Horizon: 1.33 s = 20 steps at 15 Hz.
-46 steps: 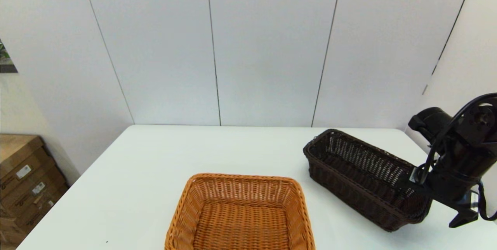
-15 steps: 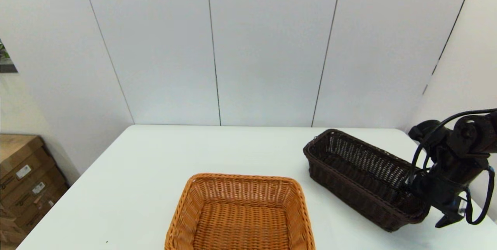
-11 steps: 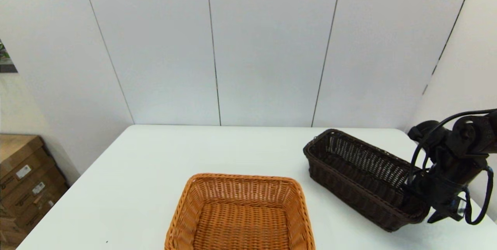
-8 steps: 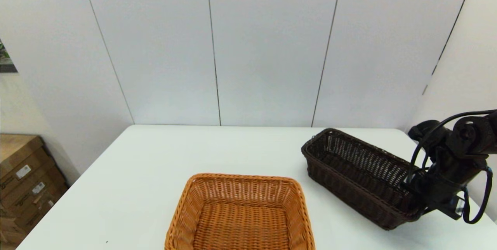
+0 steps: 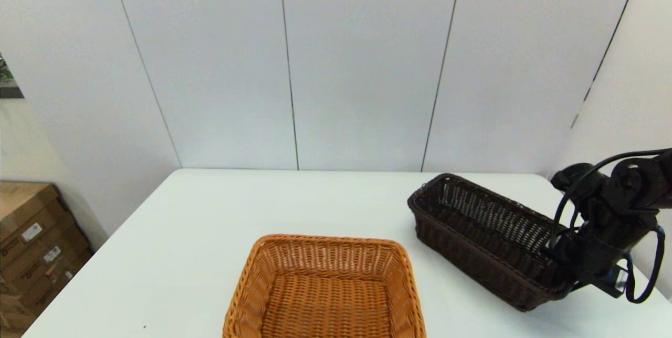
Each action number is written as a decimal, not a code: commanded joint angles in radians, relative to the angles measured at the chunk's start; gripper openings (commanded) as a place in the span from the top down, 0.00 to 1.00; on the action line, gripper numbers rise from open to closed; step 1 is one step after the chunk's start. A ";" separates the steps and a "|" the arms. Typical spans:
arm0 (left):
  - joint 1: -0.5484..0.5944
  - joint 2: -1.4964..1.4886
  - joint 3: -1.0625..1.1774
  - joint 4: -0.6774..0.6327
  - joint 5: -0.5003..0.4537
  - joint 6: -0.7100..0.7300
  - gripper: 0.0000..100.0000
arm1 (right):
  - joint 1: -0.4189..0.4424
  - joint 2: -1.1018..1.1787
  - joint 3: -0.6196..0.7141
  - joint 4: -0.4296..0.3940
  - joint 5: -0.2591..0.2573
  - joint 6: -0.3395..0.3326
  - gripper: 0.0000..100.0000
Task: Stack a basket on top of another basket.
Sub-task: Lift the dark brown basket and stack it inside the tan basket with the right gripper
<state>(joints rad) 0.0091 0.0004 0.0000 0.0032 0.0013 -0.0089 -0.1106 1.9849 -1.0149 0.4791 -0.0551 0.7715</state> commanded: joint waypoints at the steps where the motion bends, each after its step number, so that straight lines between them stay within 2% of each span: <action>1: 0.000 -0.002 0.002 0.000 0.000 0.000 0.00 | -0.026 -0.008 -0.016 -0.005 0.021 0.011 1.00; 6: 0.000 -0.002 0.002 0.000 0.000 0.000 0.00 | -0.053 -0.035 -0.027 -0.004 0.086 0.037 1.00; 11: 0.000 -0.002 0.002 0.000 0.000 0.000 0.00 | -0.083 -0.084 -0.047 -0.005 0.198 0.051 1.00; 13: 0.000 -0.002 0.002 0.000 0.000 0.000 0.00 | -0.090 -0.090 -0.053 -0.007 0.216 0.065 1.00; 15: 0.002 -0.002 0.002 0.000 0.000 0.000 0.00 | -0.100 -0.112 -0.054 -0.007 0.278 0.072 1.00; 20: 0.002 -0.002 0.002 0.000 0.000 0.000 0.00 | -0.109 -0.152 -0.056 -0.005 0.333 0.077 1.00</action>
<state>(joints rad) 0.0091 0.0004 0.0000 0.0032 0.0013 -0.0085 -0.2126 1.8574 -1.0702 0.4713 0.2617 0.8417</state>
